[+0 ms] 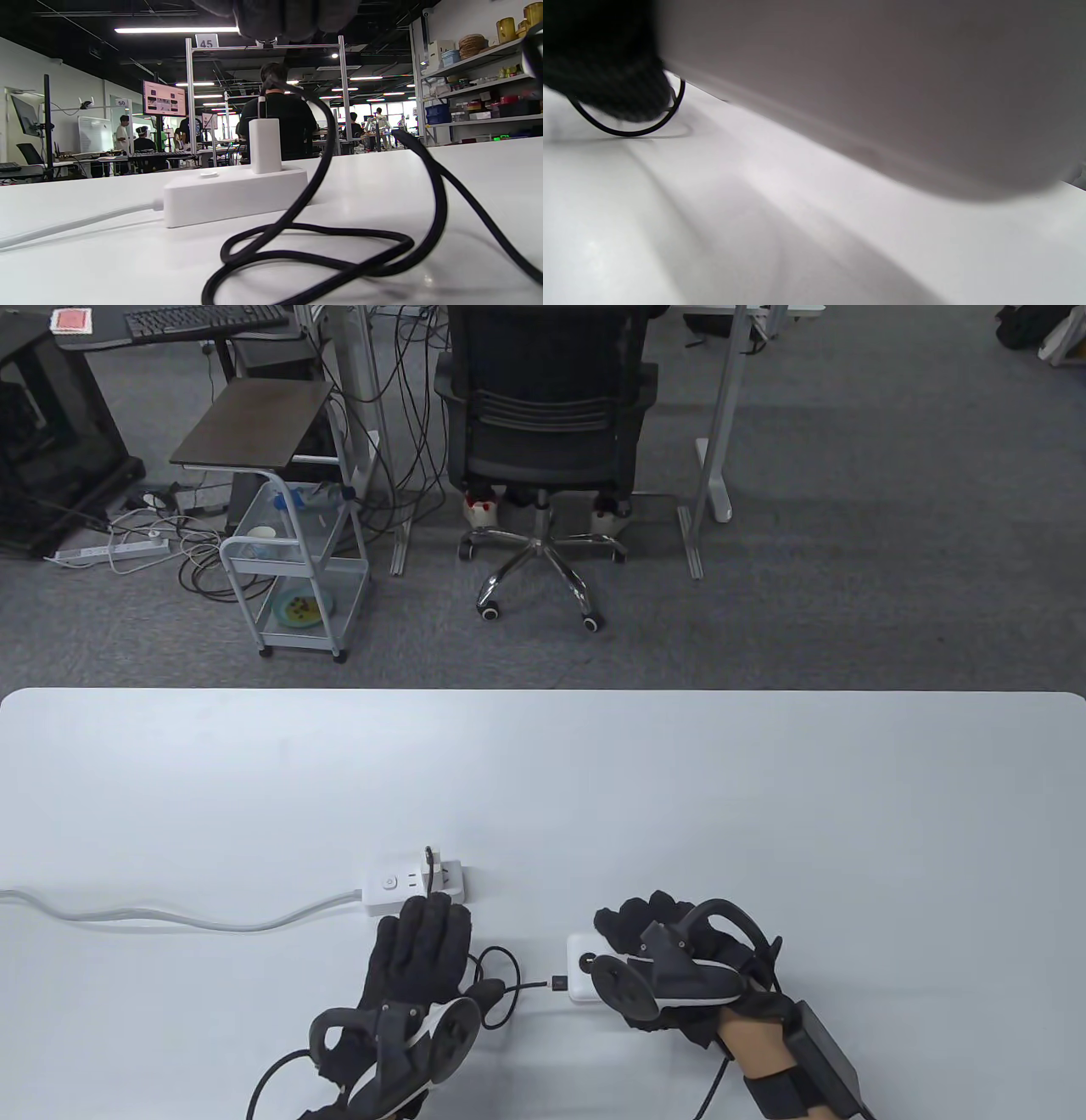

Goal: Unplug the charger and disconnect the battery pack

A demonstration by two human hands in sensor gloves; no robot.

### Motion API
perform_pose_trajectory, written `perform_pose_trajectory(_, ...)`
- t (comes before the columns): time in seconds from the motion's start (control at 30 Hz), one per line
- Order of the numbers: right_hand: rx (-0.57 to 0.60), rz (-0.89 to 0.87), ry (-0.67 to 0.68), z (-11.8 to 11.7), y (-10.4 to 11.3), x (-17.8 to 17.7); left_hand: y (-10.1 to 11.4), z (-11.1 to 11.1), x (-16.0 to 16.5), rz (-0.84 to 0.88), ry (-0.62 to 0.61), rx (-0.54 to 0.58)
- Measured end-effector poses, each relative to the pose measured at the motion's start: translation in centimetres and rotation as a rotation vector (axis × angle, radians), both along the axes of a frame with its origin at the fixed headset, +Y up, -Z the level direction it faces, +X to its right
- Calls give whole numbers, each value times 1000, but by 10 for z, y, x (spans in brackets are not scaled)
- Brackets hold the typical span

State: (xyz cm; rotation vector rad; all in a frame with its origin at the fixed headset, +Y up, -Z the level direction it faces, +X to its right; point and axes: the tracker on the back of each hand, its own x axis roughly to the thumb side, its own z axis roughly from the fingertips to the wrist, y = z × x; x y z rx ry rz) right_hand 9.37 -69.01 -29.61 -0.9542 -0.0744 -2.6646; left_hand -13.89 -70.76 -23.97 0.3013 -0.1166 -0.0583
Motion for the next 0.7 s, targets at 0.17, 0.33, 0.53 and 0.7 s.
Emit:
perform_pose_trajectory(0.17, -25, -9, 7, 3, -7, -10, 1, 1, 2, 25, -39, 15)
perform_pose_trajectory(0.33, -38, -22, 18, 4, -11, -14, 3, 7, 11, 25, -147, 105)
perform_pose_trajectory(0.53, -45, -23, 27, 3, -17, -18, 1, 8, 28, 38, -217, 38)
perform_pose_trajectory(0.7, -39, -38, 29, 5, -14, -20, -9, 4, 41, -33, -253, 2)
